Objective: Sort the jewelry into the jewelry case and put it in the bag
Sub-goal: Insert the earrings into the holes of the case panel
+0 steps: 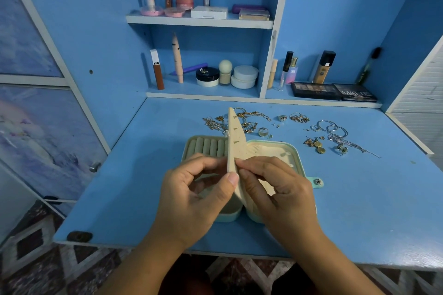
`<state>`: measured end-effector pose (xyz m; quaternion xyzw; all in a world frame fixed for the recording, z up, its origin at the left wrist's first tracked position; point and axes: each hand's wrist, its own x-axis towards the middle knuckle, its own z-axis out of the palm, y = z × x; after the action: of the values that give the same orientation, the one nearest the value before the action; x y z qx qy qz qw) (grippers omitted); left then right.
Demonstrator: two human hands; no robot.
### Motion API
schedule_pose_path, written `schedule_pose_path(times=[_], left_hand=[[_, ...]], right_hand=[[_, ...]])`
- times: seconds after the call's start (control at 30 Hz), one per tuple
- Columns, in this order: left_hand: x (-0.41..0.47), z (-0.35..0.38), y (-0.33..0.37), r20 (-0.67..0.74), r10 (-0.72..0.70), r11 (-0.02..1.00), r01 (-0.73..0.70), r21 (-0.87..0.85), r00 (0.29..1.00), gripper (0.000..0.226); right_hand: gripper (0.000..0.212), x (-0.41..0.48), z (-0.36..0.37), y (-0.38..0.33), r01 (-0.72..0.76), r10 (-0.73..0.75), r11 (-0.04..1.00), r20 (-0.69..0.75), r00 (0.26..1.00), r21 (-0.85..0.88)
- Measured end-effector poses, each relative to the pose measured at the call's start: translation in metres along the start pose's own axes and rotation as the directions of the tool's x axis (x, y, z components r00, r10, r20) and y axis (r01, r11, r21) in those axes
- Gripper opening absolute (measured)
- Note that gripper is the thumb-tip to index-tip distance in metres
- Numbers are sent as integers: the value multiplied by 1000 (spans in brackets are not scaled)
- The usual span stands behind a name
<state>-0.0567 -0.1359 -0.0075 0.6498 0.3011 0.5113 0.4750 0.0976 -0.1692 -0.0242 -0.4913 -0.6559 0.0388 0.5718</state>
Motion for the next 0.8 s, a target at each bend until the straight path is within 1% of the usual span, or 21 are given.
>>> schedule_pose_path(times=[0.3,0.37,0.4,0.43,0.5,0.57,0.6,0.67,0.73,0.8], left_hand=[[0,0,-2,19,37,999,-38,19,999,22],[0,0,-3,25,45,998,-46,35,999,25],[1,1,-3,36,46,998,-48,51,998,27],[1,2,-3,55,47,996,-51,77,997,31],[2,7,-3,124,59,981,-81,177,991,40],[3,13,-3,222,61,936,-133,326,973,47],[5,16,-3,274,41,903,-153,401,961,48],[8,22,-3,361,-8,841,-189,508,933,49],[13,27,-4,423,-36,792,-232,564,905,47],[18,31,-5,462,-59,767,-256,588,885,44]], right_hand=[[19,2,-4,1,8,-7,1000,48,999,-8],[19,0,-8,-1,-50,48,998,74,996,33],[18,-1,-10,-3,-120,114,990,83,990,78],[17,-1,-13,-5,-217,205,966,94,974,141],[22,3,-21,-11,-409,393,852,116,912,326],[29,9,-34,-15,-522,528,696,141,838,493],[32,12,-42,-16,-562,572,647,159,805,515],[36,16,-56,-17,-638,626,636,193,755,434],[27,16,-68,-14,-693,676,643,182,714,326],[16,15,-78,-9,-722,708,661,149,691,206]])
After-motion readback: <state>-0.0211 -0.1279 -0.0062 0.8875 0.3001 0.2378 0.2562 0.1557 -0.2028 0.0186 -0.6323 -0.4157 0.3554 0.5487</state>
